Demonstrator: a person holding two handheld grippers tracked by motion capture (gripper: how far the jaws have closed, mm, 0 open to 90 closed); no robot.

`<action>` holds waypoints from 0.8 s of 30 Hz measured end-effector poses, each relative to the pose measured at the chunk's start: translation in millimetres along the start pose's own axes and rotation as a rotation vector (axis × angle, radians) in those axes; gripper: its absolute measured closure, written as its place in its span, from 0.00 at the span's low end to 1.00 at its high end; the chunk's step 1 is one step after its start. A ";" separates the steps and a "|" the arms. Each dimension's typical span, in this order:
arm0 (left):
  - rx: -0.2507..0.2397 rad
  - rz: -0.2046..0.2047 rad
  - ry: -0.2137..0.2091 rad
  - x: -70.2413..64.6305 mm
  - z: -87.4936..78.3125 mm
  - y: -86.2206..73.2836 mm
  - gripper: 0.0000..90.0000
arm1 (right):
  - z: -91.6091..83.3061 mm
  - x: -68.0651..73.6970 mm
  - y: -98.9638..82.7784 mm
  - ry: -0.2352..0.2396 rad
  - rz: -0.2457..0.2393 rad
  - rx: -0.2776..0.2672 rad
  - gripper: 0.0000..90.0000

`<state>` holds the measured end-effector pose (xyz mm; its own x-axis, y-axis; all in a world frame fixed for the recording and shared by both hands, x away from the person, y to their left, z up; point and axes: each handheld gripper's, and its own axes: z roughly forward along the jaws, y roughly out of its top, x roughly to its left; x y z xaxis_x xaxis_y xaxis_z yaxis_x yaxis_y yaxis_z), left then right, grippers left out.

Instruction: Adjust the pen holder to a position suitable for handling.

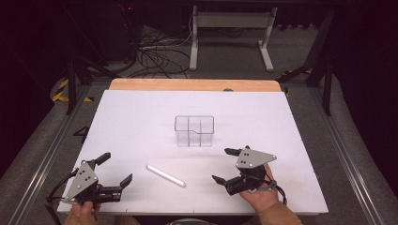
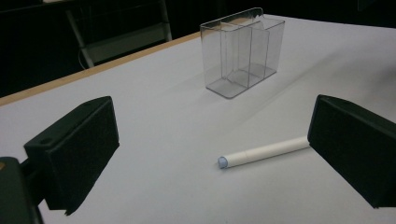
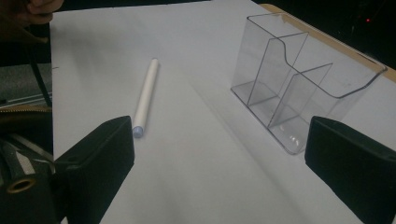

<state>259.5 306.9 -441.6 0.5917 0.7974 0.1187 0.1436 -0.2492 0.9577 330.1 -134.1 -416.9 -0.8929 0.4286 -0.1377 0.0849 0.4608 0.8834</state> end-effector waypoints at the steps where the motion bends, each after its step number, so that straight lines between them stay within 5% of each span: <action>1: 0.000 0.001 0.000 0.0 0.0 0.0 0.03 | 0.9 0.0 1.1 0.002 -0.002 0.000 0.10; 11: -0.002 -0.003 0.000 0.4 0.5 -0.4 0.03 | 7.9 1.2 10.5 0.026 -0.014 0.002 0.10; 24: 0.002 0.000 0.008 0.5 -0.7 -0.7 0.03 | 13.3 4.5 31.5 0.111 0.064 0.040 0.16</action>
<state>259.2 307.9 -442.0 0.5852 0.8019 0.1205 0.1453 -0.2499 0.9573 334.6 -107.4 -395.6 -0.9285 0.3701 -0.0295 0.1586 0.4674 0.8697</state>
